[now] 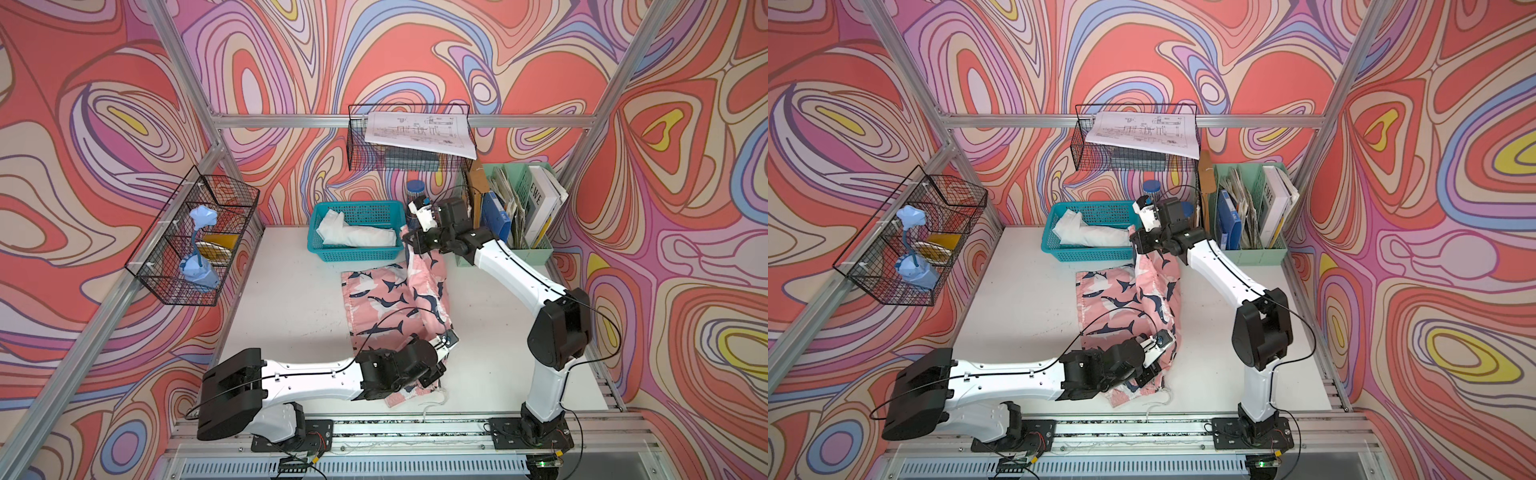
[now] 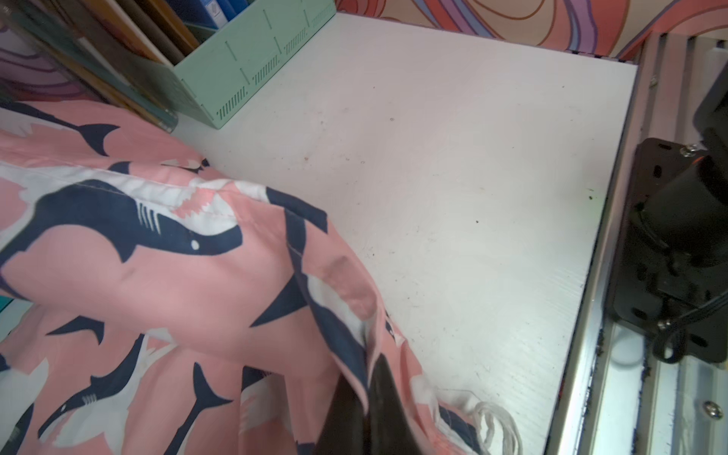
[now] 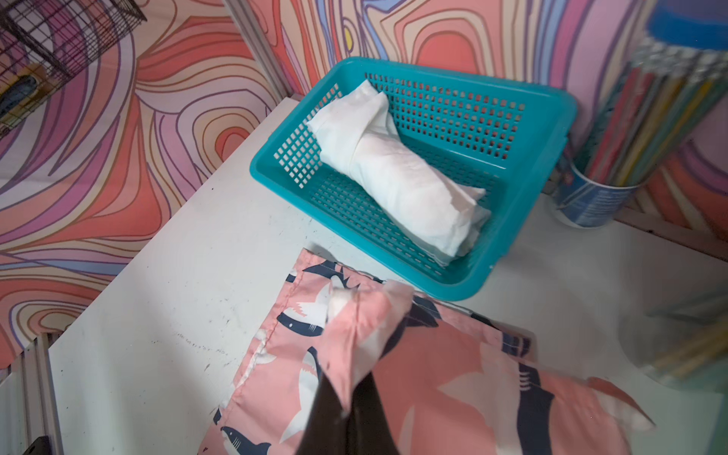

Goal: Roll up the shorts
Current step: Fold the shorts at the center of the board.

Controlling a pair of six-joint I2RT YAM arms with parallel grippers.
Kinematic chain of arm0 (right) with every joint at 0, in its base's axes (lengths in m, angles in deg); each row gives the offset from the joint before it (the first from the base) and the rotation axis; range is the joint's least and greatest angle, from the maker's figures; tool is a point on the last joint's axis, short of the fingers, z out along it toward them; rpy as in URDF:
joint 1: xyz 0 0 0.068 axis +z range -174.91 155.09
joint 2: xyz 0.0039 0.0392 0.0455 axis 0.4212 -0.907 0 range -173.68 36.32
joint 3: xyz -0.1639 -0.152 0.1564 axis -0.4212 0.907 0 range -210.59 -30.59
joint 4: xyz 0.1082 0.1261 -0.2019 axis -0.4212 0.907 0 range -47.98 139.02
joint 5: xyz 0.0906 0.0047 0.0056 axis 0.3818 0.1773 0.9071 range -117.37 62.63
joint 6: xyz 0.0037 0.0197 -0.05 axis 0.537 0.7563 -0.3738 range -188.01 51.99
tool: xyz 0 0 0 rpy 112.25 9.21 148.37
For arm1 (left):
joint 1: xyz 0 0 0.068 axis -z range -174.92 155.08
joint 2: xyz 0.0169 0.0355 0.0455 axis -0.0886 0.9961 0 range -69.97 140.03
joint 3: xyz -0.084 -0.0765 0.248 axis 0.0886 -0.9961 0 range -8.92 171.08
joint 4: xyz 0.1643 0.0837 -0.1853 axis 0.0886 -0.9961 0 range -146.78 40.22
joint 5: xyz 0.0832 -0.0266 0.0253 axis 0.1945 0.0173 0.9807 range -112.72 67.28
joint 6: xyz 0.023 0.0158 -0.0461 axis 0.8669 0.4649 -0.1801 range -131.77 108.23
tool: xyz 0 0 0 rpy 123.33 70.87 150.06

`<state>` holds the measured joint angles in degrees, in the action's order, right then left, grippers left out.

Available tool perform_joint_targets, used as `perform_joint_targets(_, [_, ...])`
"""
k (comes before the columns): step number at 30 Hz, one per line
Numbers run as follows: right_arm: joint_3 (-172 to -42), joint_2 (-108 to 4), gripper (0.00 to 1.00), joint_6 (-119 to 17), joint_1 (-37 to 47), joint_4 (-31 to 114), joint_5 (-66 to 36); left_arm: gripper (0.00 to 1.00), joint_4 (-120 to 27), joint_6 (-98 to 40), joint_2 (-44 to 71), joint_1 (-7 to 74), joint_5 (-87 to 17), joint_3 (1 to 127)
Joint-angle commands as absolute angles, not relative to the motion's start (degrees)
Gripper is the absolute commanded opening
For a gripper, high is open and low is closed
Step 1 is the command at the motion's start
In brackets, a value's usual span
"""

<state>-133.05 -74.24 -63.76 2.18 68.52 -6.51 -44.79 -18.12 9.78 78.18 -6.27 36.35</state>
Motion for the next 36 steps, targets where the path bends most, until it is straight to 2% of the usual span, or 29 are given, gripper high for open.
perform_joint_targets(1, [-138.1,-78.3,0.00,-65.0,5.1,70.3,-5.2,0.00,-46.7,-24.7,5.7,78.2,-1.2,32.3])
perform_joint_targets(7, [-148.9,-87.6,0.00,-66.1,9.4,75.7,-4.4,0.00,-46.3,-32.8,-0.5,78.3,1.4,23.9])
perform_joint_targets(16, [-149.3,-91.0,0.00,-63.7,11.5,73.1,-0.3,0.00,-57.7,-37.1,-5.8,78.4,6.4,22.0])
perform_joint_targets(27, [-150.8,-96.7,0.00,-63.6,13.9,72.9,5.8,0.00,-58.4,-47.0,-16.4,78.8,7.1,12.6])
perform_joint_targets(30, [-152.0,-98.0,0.00,-63.3,14.1,72.9,7.0,0.09,-58.5,-48.8,-19.0,78.9,7.7,10.4])
perform_joint_targets(34, [-153.0,-99.5,0.00,-63.0,14.1,72.7,8.3,0.10,-61.3,-50.4,-21.7,79.0,9.5,9.5])
perform_joint_targets(36, [-153.8,-100.3,0.00,-63.0,14.1,73.0,9.5,0.18,-62.1,-50.6,-23.0,79.1,9.5,8.9])
